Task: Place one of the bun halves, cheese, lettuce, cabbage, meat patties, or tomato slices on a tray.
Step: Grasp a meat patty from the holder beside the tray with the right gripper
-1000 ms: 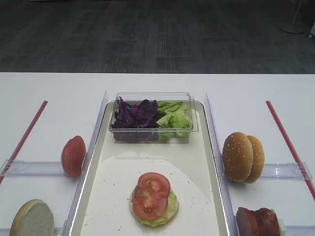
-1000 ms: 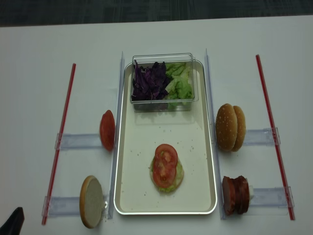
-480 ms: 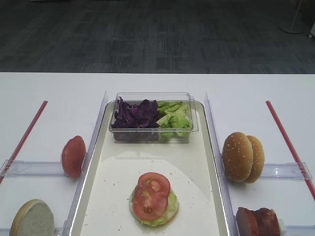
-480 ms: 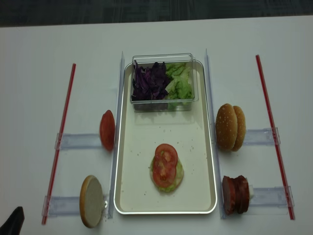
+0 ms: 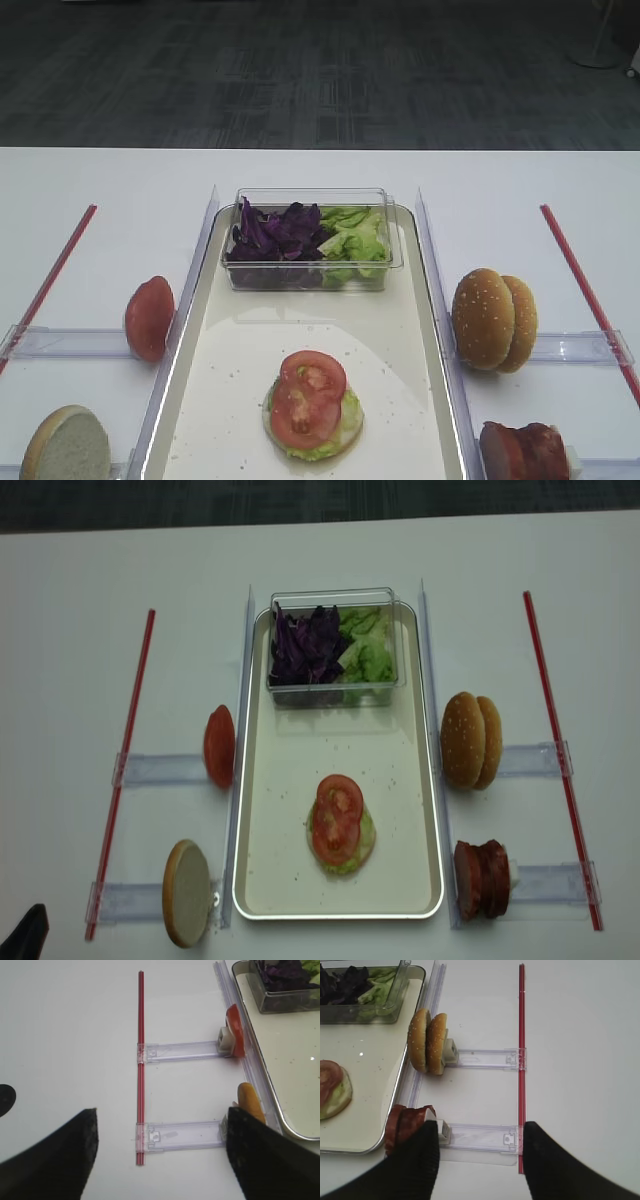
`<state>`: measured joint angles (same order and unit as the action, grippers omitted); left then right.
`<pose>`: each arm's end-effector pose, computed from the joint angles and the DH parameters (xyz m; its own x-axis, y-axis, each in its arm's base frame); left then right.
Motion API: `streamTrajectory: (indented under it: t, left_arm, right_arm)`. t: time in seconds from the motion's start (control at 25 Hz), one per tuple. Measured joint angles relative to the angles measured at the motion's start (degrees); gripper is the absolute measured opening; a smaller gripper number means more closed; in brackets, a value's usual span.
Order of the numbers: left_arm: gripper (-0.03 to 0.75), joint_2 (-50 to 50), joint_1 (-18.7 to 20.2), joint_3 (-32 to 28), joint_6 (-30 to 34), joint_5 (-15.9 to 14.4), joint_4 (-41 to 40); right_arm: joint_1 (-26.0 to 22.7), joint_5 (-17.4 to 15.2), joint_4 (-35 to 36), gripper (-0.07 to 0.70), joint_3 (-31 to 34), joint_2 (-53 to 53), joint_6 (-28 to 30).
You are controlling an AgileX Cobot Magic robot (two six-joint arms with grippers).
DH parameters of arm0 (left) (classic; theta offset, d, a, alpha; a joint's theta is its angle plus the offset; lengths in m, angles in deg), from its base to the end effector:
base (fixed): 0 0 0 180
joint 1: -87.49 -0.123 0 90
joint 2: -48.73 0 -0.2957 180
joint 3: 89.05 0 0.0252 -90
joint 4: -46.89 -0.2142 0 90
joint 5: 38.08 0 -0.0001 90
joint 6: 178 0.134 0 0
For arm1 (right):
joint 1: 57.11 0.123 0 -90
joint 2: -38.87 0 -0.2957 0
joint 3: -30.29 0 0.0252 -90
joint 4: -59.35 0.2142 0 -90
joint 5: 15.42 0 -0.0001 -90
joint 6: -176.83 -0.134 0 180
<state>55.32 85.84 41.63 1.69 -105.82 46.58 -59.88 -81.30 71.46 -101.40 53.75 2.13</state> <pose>-0.0190 0.0001 0.2235 -0.5538 -0.0193 -0.8324 -0.0348 0.9994 0.0000 -0.0020 0.0258 0.2359 -0.6224 0.0252 -0.7823 -0.1052 0.9877 0.1155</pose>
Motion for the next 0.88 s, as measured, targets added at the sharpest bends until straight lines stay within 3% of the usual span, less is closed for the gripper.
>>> streamTrajectory:
  t: [0.28,0.64,0.88]
  left_arm:
    - [0.491,0.0,0.0,0.0,0.3,0.0,0.0]
    - [0.491,0.0,0.0,0.0,0.0,0.0,-0.1]
    - [0.491,0.0,0.0,0.0,0.0,0.0,-0.4]
  right_arm:
    - [0.0,-0.7,0.6,0.41,-5.3,7.3,-1.1]
    - [1.4,-6.4,0.9,0.41,-10.4,13.3,-3.1]
    - [3.3,-6.7,1.7,0.41,-11.5,19.9,-5.3]
